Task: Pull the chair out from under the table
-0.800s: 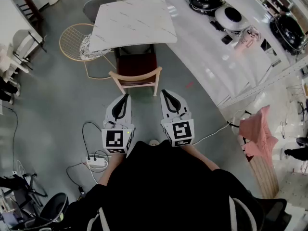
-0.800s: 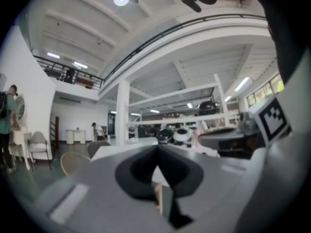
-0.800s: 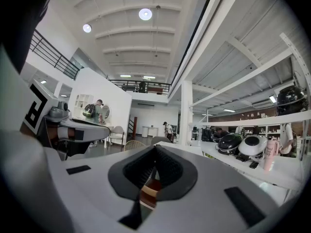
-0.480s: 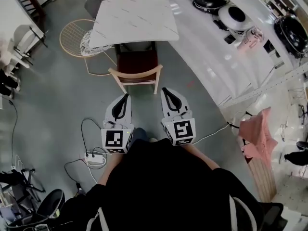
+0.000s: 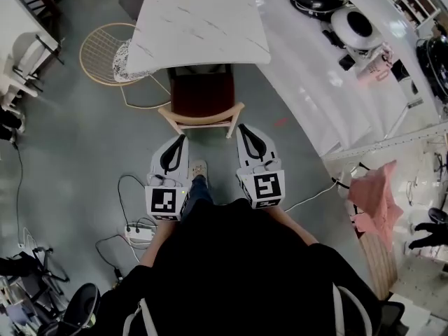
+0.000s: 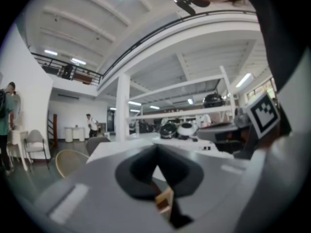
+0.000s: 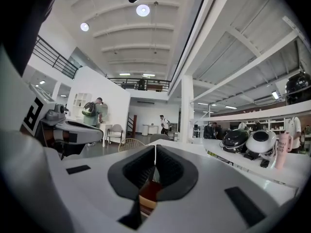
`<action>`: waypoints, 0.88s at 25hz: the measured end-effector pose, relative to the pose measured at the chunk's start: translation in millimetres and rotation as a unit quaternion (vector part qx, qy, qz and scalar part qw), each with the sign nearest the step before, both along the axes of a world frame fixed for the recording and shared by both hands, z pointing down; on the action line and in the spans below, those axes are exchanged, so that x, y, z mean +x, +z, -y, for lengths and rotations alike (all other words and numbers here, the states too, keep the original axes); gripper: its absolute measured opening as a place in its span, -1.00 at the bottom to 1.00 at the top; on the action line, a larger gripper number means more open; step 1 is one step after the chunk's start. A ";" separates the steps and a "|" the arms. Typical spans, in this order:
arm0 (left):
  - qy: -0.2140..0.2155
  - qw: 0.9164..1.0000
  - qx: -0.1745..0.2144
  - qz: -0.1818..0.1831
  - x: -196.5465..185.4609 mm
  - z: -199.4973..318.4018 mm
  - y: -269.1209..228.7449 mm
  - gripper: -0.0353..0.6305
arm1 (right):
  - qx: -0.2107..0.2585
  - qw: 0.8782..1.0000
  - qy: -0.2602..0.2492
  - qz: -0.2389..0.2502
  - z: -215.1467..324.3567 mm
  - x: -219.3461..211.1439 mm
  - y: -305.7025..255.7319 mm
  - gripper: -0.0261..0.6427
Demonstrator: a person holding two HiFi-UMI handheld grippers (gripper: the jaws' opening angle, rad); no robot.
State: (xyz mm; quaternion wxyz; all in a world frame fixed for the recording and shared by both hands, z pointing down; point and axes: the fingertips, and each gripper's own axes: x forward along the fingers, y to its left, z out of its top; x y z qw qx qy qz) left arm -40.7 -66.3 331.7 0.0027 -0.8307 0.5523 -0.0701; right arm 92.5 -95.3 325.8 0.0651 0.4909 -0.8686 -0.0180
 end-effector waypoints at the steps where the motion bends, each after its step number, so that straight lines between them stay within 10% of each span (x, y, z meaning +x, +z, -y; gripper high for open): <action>1: 0.002 1.000 -0.004 0.003 -5.5 11.8 4.8 -0.88 | -0.002 1.000 0.001 -0.002 12.8 -3.4 2.2 -0.85; 22: 0.093 0.990 -0.106 -0.020 -49.1 181.3 105.2 -0.88 | -0.125 0.988 0.040 -0.081 161.2 -41.1 112.2 -0.85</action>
